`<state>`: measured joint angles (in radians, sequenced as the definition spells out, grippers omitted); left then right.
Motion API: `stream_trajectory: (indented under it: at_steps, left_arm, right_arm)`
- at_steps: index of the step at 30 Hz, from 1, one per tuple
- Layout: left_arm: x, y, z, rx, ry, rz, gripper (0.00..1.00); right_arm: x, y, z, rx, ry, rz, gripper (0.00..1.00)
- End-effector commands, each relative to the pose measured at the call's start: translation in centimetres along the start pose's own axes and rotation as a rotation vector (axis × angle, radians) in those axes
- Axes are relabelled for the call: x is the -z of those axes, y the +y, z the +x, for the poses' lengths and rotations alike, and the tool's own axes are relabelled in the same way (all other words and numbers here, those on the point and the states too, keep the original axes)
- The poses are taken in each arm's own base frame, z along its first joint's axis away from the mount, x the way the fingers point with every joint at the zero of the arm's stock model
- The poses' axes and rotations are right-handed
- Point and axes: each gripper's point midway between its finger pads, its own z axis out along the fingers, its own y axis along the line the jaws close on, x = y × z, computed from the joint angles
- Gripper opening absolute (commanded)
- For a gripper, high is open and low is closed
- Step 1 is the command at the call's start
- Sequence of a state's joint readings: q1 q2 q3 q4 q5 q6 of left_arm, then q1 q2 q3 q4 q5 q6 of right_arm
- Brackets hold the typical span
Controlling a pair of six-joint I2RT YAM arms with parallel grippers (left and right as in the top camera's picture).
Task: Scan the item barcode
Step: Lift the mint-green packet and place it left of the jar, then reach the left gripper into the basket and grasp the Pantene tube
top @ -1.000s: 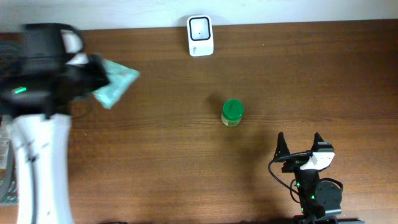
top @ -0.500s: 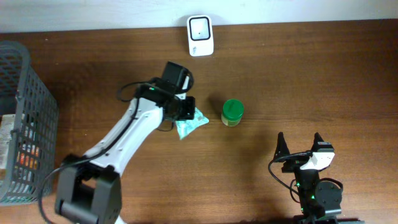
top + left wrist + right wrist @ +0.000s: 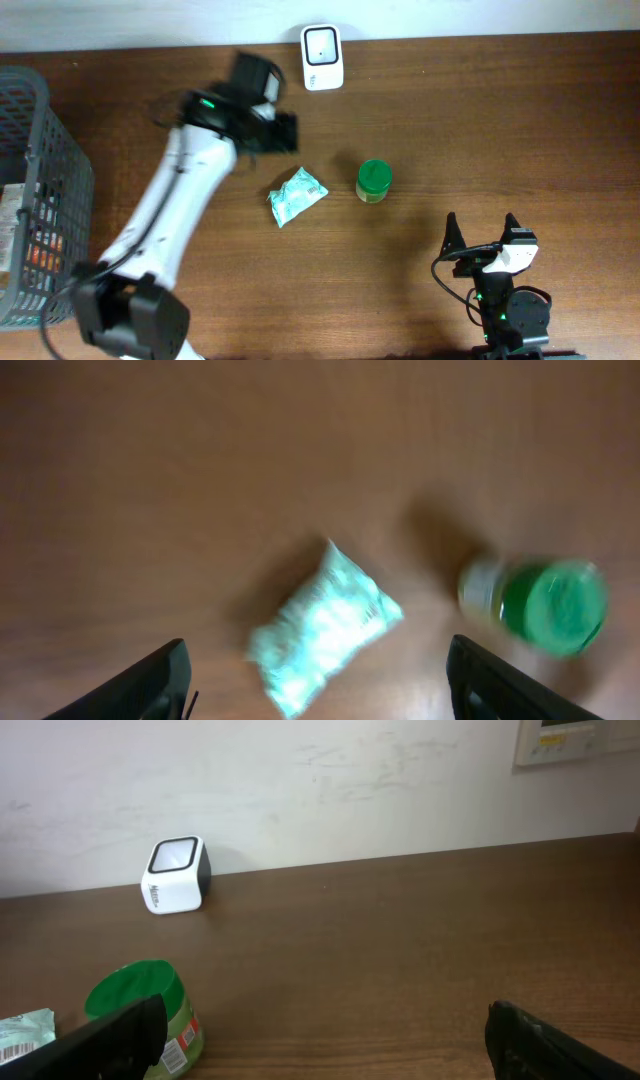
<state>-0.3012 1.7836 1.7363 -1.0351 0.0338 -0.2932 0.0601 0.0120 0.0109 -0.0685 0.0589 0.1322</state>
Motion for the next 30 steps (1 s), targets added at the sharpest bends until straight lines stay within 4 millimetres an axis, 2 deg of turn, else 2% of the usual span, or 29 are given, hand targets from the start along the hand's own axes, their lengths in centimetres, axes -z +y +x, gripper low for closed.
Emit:
stream_trajectory:
  at_steps: [1,3,6,11,15,18,22,25,30]
  left_arm:
    - [10.5,6.2,-5.7,0.037,-0.246,-0.145,0.82]
    - [14.0,9.8,-6.1,0.098,-0.293,-0.229,0.82]
    - [18.4,17.0,-5.1,0.255,-0.343,-0.368,0.88]
    - [21.6,27.1,-2.0,0.589,-0.377,-0.511,0.91]
    - [22.9,34.5,1.0,0.810,-0.382,-0.613,0.93]
    - [21.6,38.1,2.8,0.897,-0.327,-0.650,0.94]
    - [18.1,42.0,5.2,0.979,-0.202,-0.680,0.93]
    - [15.9,44.3,6.9,1.004,-0.116,-0.722,0.92]
    - [11.3,46.6,8.6,0.900,0.043,-0.703,0.91]
  right_arm:
    - [0.0,0.1,0.3,-0.006,0.007,-0.003,0.98]
    - [0.0,0.1,0.3,-0.006,0.007,-0.003,0.98]
    - [0.0,0.1,0.3,-0.006,0.007,-0.003,0.98]
    - [0.0,0.1,0.3,-0.006,0.007,-0.003,0.98]
    - [0.0,0.1,0.3,-0.006,0.007,-0.003,0.98]
    - [0.0,0.1,0.3,-0.006,0.007,-0.003,0.98]
    - [0.0,0.1,0.3,-0.006,0.007,-0.003,0.98]
    - [0.0,0.1,0.3,-0.006,0.007,-0.003,0.98]
    - [0.0,0.1,0.3,-0.006,0.007,-0.003,0.98]
